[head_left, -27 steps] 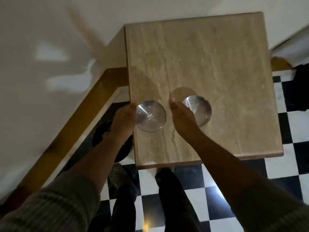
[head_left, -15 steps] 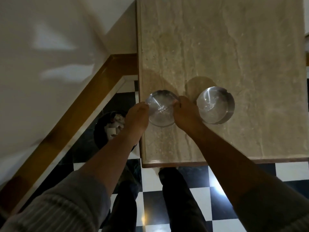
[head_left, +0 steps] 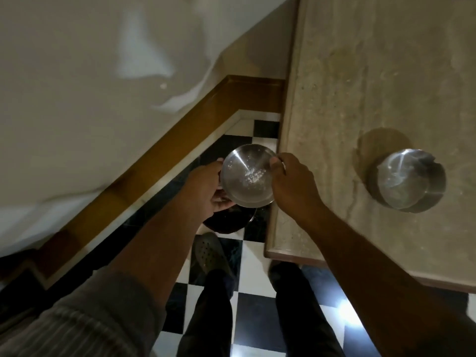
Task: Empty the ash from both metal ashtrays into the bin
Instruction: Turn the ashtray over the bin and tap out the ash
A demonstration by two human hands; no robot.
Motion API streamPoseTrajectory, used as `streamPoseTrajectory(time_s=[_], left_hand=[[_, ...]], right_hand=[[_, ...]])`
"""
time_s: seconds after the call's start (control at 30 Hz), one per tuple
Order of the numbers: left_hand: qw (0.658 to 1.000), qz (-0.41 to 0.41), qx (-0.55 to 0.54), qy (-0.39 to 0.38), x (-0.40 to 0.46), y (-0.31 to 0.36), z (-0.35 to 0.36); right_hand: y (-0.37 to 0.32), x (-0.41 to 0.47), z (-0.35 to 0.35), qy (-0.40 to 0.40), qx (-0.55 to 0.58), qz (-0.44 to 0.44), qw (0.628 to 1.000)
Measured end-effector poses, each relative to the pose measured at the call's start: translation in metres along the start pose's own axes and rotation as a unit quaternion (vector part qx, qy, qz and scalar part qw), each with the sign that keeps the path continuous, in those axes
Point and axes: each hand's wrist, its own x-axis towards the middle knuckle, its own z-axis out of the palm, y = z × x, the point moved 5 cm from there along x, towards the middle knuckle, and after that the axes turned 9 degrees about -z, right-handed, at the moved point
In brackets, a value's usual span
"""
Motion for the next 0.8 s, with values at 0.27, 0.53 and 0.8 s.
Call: streamPoseTrajectory(time_s=[0.27, 0.53, 0.8], left_hand=[[0.971, -0.071, -0.040, -0.224, 0.042, -0.011, -0.052], [0.962, 0.018, 0.049, -0.269, 0.093, -0.008, -0.064], [0.937, 0.034, 0.154, -0.312, 0.124, -0.008, -0.072]], right_hand=[[-0.013, -0.001, 0.082, -0.026, 0.075, 0.044, 0.996], [0.020, 0.006, 0.120, -0.034, 0.083, 0.057, 0.994], [0.039, 0.012, 0.128, -0.065, 0.140, 0.089, 0.984]])
